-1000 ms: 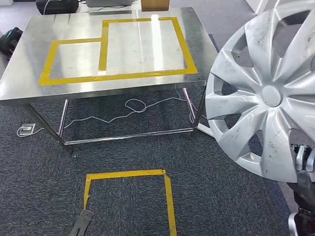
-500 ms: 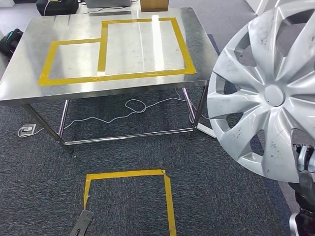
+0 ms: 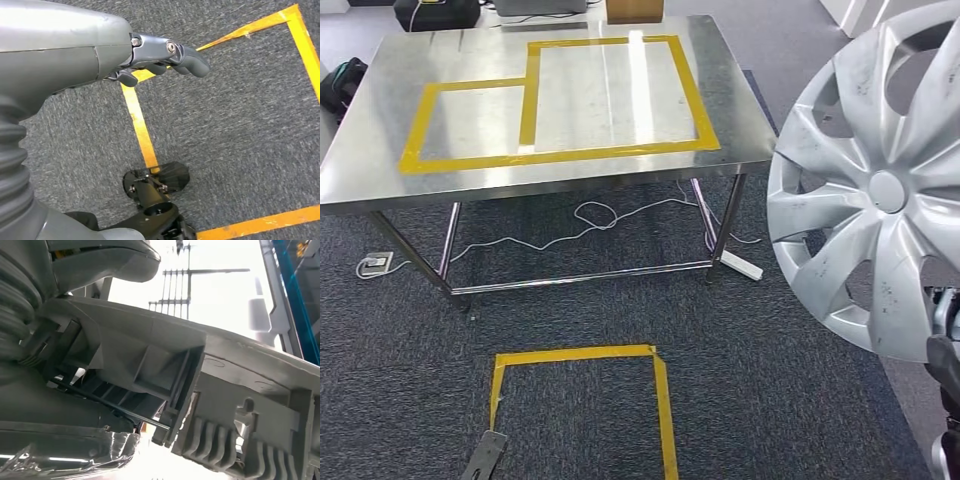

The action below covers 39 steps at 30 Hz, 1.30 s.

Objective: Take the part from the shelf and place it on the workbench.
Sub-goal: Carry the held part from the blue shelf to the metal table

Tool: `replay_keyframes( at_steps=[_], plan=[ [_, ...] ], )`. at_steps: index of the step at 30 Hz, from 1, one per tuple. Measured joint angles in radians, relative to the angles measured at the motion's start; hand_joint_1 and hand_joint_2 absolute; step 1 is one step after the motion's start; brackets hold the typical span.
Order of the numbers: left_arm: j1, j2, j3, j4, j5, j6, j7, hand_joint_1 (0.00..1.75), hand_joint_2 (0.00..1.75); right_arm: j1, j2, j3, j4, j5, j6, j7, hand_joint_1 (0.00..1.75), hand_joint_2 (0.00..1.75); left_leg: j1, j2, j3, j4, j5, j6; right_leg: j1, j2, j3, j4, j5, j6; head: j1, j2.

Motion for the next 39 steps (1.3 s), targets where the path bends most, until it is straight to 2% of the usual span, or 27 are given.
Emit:
replay_keyframes(
  at_steps=[10,15,21,24,26,29,30,31,32,33,34,35,36,39],
  plan=[
    [0.003,0.002,0.0,0.0,0.0,0.001,0.0,0.0,1.75,-0.001,-0.031,-0.026,0.0,0.001,-0.002,0.002,1.75,1.75,0.0,0.0,0.0,0.0,0.0,0.0,0.0,0.0,-0.001,0.0,0.0,0.0,0.0,0.0],
    [0.004,0.002,0.0,0.0,0.002,0.01,0.0,0.0,1.75,0.013,-0.065,-0.047,0.0,-0.014,-0.016,0.038,1.75,1.75,-0.001,0.0,0.0,0.001,-0.002,0.002,-0.001,0.0,0.0,-0.001,0.0,0.002,0.0,0.0],
    [0.003,-0.004,0.0,0.0,-0.005,0.032,0.002,0.0,1.75,0.033,-0.138,-0.079,0.021,-0.063,0.047,0.103,1.75,1.75,-0.014,0.0,0.0,0.002,-0.008,0.015,-0.013,0.0,0.001,-0.003,0.0,0.015,0.0,0.0],
    [-0.003,-0.013,0.0,0.0,-0.007,0.045,0.003,0.0,1.75,0.031,-0.188,-0.079,0.045,-0.081,0.09,0.135,1.75,1.75,-0.016,-0.001,0.006,-0.007,-0.007,0.029,-0.019,0.001,0.005,-0.006,-0.003,0.027,0.0,0.0],
    [-0.008,-0.02,-0.001,0.0,-0.012,0.047,0.008,0.0,1.75,0.032,-0.22,-0.078,0.056,-0.093,0.107,0.15,1.75,1.75,-0.011,-0.003,0.017,-0.019,-0.004,0.039,-0.019,0.011,-0.014,0.039,-0.032,0.032,0.004,0.0],
    [-0.009,-0.029,-0.002,0.0,-0.02,0.051,0.028,0.0,1.75,0.044,-0.25,-0.078,0.061,-0.105,0.126,0.161,1.75,1.75,-0.008,-0.007,0.025,-0.021,-0.009,0.045,-0.019,0.025,-0.114,0.234,-0.118,0.034,0.011,0.0],
    [-0.007,-0.032,-0.002,0.0,-0.024,0.05,0.033,0.0,1.75,0.054,-0.257,-0.078,0.062,-0.105,0.134,0.162,1.75,1.75,-0.007,-0.01,0.028,-0.02,-0.011,0.044,-0.019,0.026,-0.139,0.277,-0.126,0.035,0.011,0.0],
    [-0.003,-0.034,-0.004,0.0,-0.029,0.049,0.037,0.0,1.75,0.065,-0.263,-0.079,0.062,-0.102,0.143,0.162,1.75,1.75,-0.006,-0.013,0.032,-0.02,-0.015,0.041,-0.02,0.026,-0.146,0.28,-0.113,0.036,0.011,0.0],
    [0.0,-0.035,-0.008,0.0,-0.035,0.049,0.042,0.0,1.75,0.075,-0.268,-0.079,0.06,-0.098,0.153,0.161,1.75,1.75,-0.004,-0.016,0.037,-0.018,-0.019,0.036,-0.021,0.026,-0.13,0.239,-0.08,0.038,0.011,0.0],
    [0.004,-0.036,-0.012,0.0,-0.039,0.051,0.047,0.0,1.75,0.083,-0.273,-0.08,0.058,-0.094,0.163,0.16,1.75,1.75,-0.001,-0.018,0.043,-0.016,-0.024,0.03,-0.023,0.026,-0.099,0.169,-0.038,0.04,0.011,0.0],
    [0.005,-0.036,-0.015,0.0,-0.041,0.057,0.051,0.0,1.75,0.088,-0.277,-0.08,0.056,-0.088,0.172,0.158,1.75,1.75,0.0,-0.02,0.046,-0.012,-0.031,0.022,-0.023,0.028,-0.066,0.101,-0.011,0.044,0.012,0.0],
    [0.006,-0.036,-0.017,0.0,-0.038,0.065,0.052,0.0,1.75,0.092,-0.283,-0.081,0.053,-0.084,0.178,0.155,1.75,1.75,0.0,-0.022,0.048,-0.007,-0.036,0.015,-0.024,0.031,-0.039,0.049,0.006,0.041,0.013,0.0],
    [0.006,-0.036,-0.017,0.0,-0.032,0.074,0.048,0.0,1.75,0.094,-0.289,-0.081,0.051,-0.078,0.181,0.152,1.75,1.75,-0.001,-0.023,0.047,-0.003,-0.039,0.009,-0.023,0.035,-0.026,0.024,0.009,0.036,0.013,0.0],
    [0.004,-0.035,-0.017,0.0,-0.007,0.084,0.027,0.0,1.75,0.102,-0.308,-0.083,0.046,-0.06,0.182,0.15,1.75,1.75,0.0,-0.022,0.046,0.0,-0.045,-0.003,-0.019,0.039,-0.023,0.025,0.0,0.009,0.01,0.0]
  ],
)
